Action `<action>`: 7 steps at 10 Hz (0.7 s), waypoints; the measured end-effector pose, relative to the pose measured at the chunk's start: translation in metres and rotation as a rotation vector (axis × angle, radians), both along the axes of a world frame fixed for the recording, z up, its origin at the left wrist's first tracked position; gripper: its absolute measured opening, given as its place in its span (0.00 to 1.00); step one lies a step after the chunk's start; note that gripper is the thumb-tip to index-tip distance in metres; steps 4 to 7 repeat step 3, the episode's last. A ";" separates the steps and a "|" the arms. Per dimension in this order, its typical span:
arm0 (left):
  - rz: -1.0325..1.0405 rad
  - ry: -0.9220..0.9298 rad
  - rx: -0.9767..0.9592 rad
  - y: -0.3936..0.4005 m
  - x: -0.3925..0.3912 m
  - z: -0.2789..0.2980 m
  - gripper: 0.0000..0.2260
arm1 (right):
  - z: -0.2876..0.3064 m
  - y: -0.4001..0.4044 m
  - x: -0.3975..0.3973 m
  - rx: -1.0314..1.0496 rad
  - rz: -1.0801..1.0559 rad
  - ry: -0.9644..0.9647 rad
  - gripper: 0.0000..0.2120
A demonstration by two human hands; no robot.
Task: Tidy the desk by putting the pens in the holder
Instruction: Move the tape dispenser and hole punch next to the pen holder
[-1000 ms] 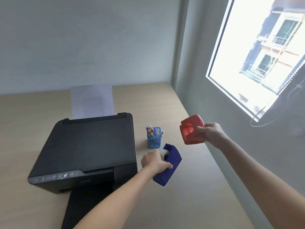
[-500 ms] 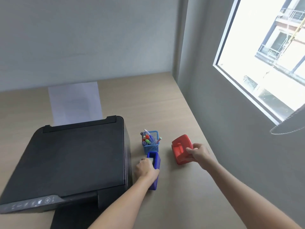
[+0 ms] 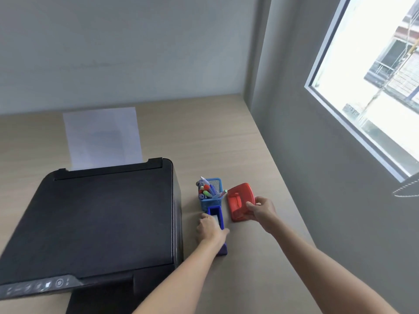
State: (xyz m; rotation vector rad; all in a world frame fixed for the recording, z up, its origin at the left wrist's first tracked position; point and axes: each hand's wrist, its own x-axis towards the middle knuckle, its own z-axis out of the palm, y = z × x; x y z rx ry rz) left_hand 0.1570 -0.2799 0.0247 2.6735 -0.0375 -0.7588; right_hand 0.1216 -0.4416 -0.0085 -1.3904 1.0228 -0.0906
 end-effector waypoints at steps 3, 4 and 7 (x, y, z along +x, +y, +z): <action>-0.231 -0.100 -0.254 0.038 -0.042 0.058 0.49 | 0.047 0.012 -0.030 -0.164 0.081 0.090 0.24; -0.231 -0.100 -0.254 0.038 -0.042 0.058 0.49 | 0.047 0.012 -0.030 -0.164 0.081 0.090 0.24; -0.231 -0.100 -0.254 0.038 -0.042 0.058 0.49 | 0.047 0.012 -0.030 -0.164 0.081 0.090 0.24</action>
